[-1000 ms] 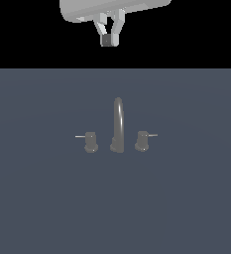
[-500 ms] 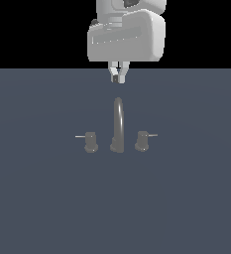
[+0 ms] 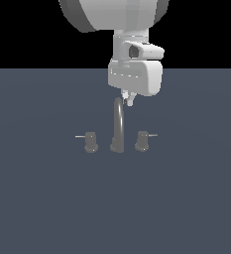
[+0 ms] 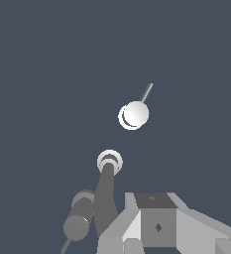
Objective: Turn on the faucet by rotating a designated handle.
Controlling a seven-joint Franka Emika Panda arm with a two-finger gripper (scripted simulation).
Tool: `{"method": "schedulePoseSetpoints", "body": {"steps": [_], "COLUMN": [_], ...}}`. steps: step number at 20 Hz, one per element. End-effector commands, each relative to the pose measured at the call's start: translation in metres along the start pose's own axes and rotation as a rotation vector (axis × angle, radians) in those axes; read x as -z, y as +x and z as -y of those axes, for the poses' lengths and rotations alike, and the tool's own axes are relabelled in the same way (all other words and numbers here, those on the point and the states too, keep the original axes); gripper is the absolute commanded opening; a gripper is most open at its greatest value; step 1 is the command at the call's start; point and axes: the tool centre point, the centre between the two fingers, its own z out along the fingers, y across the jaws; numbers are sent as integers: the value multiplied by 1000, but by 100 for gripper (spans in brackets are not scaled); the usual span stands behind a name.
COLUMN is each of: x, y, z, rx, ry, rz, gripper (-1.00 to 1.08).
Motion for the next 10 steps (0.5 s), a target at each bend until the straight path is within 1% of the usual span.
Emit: {"method": "schedulePoseSetpoints", "body": {"steps": [1, 10], "x": [-19, -84], "y": [14, 68], "z": [4, 11], "rx": [-66, -299], "ry": [-1, -5], "rz": [-1, -1], "gripper": [-100, -100]}}
